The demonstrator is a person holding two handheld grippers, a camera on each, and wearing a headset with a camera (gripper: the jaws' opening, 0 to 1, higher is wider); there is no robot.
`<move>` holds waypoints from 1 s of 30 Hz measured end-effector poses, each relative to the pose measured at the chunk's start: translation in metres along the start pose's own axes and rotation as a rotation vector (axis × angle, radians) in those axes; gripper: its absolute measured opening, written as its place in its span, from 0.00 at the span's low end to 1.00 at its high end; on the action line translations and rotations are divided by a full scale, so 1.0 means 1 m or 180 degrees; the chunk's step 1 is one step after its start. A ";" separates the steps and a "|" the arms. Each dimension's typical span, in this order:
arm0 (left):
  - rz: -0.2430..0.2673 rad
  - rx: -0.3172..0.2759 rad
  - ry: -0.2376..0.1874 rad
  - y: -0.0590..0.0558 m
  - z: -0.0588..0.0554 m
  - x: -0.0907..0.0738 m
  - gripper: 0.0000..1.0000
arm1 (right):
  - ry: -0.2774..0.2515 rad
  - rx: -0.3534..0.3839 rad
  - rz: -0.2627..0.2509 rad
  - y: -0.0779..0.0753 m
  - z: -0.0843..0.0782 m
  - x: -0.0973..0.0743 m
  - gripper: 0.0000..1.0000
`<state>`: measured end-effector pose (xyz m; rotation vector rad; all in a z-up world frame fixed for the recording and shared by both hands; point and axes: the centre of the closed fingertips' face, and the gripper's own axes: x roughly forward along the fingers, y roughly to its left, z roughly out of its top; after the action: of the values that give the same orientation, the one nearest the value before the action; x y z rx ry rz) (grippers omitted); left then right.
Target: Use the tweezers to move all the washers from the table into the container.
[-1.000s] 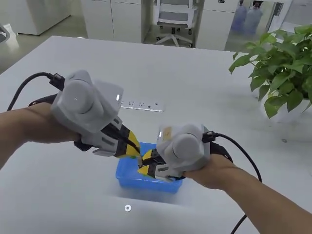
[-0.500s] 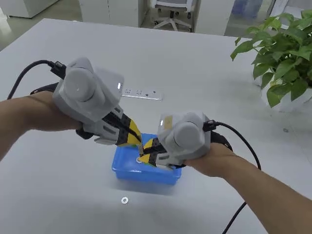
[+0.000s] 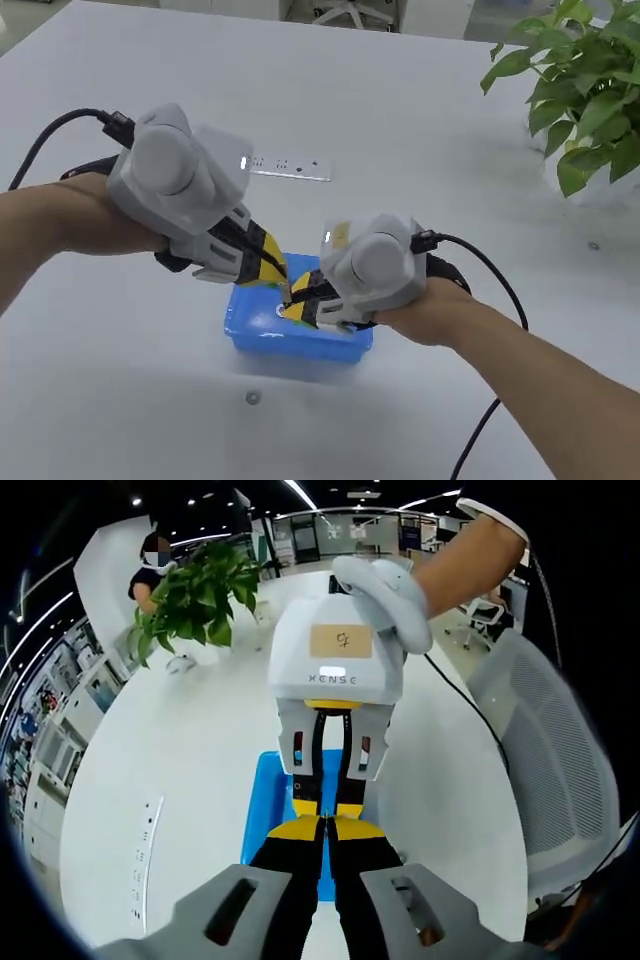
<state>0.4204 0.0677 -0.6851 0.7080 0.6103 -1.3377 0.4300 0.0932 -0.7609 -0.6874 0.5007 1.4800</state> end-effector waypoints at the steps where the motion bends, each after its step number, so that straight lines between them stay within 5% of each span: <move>1: -0.0005 -0.0005 0.0007 0.001 -0.002 0.002 0.06 | 0.0007 0.0006 0.0008 -0.001 -0.002 0.002 0.10; 19: -0.0101 -0.0101 0.0110 0.007 -0.026 0.016 0.06 | 0.0086 0.0112 0.0237 0.001 -0.015 0.026 0.10; 30: -0.0075 -0.0147 0.0077 0.008 -0.028 0.016 0.06 | 0.0106 0.0108 0.0285 0.001 -0.016 0.028 0.10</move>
<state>0.4302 0.0788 -0.7148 0.6823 0.6687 -1.3344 0.4323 0.1025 -0.7913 -0.6713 0.5875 1.5425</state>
